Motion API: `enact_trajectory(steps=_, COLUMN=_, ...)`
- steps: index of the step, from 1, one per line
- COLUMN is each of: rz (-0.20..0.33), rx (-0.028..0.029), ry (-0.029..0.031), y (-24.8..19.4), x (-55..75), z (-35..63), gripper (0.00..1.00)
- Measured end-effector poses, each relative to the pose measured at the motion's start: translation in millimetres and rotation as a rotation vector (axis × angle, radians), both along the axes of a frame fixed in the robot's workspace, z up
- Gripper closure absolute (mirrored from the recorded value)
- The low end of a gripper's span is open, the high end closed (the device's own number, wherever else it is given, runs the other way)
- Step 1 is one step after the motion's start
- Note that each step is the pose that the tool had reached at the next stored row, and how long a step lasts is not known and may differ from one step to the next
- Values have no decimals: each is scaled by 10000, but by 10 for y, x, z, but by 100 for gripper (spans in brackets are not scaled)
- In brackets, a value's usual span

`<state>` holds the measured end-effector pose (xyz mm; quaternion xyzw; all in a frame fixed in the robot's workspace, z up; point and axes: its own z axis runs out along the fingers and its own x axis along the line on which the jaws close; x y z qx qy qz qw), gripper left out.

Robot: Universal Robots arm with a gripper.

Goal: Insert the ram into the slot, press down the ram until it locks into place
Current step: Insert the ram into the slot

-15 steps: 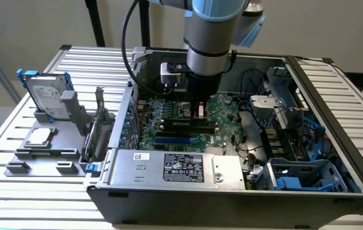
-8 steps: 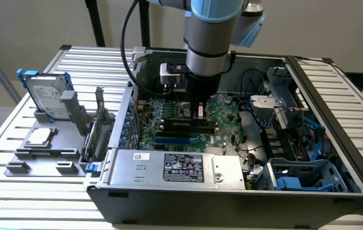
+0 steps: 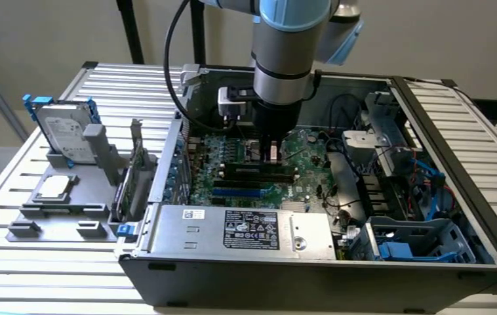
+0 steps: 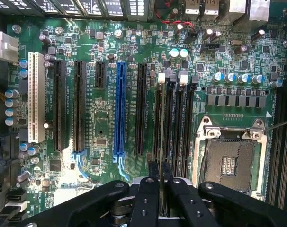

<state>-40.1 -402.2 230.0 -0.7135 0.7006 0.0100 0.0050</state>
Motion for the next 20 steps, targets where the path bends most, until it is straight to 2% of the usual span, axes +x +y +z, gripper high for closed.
enact_trajectory(steps=10, rz=-1, rx=-72, ry=1, y=2, x=-1, z=-14, gripper=87)
enact_trajectory(steps=20, rz=-1, rx=-100, ry=0, y=18, x=-1, z=-26, gripper=87)
